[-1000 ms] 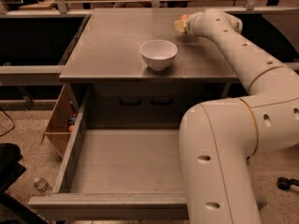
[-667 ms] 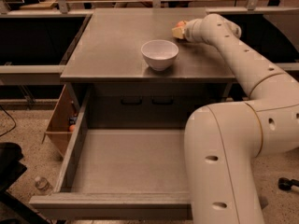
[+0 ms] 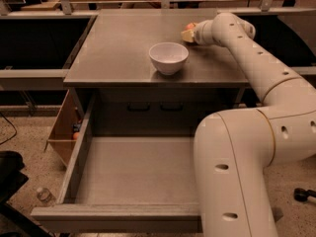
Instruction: Pick apple from top drawer and place on counter
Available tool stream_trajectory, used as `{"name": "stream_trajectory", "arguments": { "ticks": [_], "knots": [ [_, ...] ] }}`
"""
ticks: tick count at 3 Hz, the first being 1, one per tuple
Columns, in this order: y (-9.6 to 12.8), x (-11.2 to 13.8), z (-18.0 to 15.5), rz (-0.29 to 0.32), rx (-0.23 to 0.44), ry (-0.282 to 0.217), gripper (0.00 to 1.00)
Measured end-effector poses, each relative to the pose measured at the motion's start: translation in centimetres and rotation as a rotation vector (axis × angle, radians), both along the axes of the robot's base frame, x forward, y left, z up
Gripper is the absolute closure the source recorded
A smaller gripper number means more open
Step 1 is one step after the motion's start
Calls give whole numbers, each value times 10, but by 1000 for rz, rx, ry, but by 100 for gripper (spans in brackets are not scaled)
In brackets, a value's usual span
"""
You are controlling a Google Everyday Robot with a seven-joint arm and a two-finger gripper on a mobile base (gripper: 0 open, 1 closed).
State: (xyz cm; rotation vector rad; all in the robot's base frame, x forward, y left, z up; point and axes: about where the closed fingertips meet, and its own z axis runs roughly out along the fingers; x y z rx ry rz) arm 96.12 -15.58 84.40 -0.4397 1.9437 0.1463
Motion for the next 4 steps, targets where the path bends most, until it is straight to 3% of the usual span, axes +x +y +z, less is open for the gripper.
{"name": "stream_trajectory", "arguments": {
  "ticks": [2,3,4],
  "knots": [
    [0,0,0,0,0,0,12],
    [0,0,0,0,0,0,0],
    [0,0,0,0,0,0,0]
  ]
}}
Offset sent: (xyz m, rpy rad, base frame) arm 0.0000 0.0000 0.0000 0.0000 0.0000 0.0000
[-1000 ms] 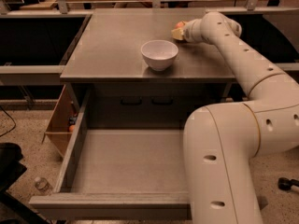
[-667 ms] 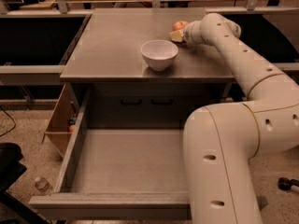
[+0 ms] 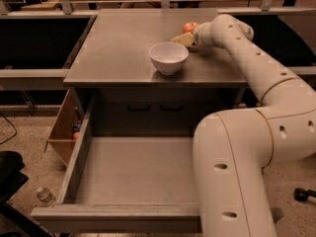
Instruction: Pick apple from top drawer and place on counter
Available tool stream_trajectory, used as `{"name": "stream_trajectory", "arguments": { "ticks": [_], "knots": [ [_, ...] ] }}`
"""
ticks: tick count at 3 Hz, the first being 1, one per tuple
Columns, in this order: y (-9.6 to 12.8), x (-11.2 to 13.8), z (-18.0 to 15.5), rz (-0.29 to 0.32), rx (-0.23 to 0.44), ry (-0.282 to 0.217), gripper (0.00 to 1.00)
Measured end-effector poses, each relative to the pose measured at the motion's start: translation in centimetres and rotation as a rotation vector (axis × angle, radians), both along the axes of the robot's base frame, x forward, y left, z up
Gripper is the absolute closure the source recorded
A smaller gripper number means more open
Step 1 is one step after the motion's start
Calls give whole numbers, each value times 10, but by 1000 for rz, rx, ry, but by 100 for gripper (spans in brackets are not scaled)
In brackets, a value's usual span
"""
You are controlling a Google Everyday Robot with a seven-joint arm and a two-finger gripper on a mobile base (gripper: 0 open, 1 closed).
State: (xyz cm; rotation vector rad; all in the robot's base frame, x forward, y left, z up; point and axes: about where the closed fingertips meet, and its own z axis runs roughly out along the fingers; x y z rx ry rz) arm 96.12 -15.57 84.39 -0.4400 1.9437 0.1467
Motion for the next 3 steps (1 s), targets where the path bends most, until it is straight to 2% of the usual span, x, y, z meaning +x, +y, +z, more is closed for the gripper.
{"name": "stream_trajectory", "arguments": {
  "ticks": [1,2,3],
  "knots": [
    [9,-5,12,48,9,-8,0],
    [15,-27,61,122,-3,-17,0],
    [10,-63,101,178,-74,24,0]
  ]
}}
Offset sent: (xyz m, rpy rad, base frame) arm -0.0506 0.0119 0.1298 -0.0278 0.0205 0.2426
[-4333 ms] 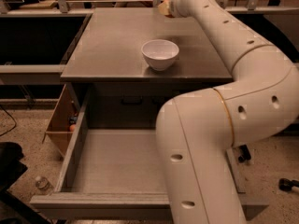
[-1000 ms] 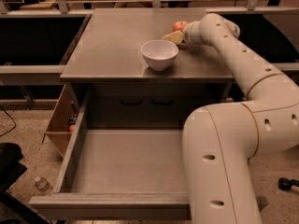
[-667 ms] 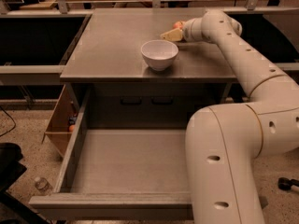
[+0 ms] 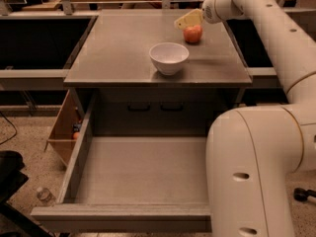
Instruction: Pick apple from top drawer and place on counter
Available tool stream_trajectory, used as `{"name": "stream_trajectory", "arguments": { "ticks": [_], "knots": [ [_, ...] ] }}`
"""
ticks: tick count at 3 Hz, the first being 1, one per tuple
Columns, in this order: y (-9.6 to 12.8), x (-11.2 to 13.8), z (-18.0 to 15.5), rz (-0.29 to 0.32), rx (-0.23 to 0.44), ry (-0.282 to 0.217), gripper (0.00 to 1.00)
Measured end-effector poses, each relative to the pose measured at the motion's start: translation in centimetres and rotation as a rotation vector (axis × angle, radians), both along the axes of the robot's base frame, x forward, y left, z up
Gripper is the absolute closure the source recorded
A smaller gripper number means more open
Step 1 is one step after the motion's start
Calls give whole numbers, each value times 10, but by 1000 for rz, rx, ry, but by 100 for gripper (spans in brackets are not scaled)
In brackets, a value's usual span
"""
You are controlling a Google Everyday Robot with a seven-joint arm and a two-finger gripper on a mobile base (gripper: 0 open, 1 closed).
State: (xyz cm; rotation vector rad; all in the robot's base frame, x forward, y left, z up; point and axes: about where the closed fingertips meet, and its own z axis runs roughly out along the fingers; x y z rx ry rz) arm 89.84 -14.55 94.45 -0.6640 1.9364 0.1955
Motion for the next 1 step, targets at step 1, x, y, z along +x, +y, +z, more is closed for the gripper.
{"name": "stream_trajectory", "arguments": {
  "ticks": [1],
  "knots": [
    [-13,-48,36,24,-123,47,0]
  ]
}}
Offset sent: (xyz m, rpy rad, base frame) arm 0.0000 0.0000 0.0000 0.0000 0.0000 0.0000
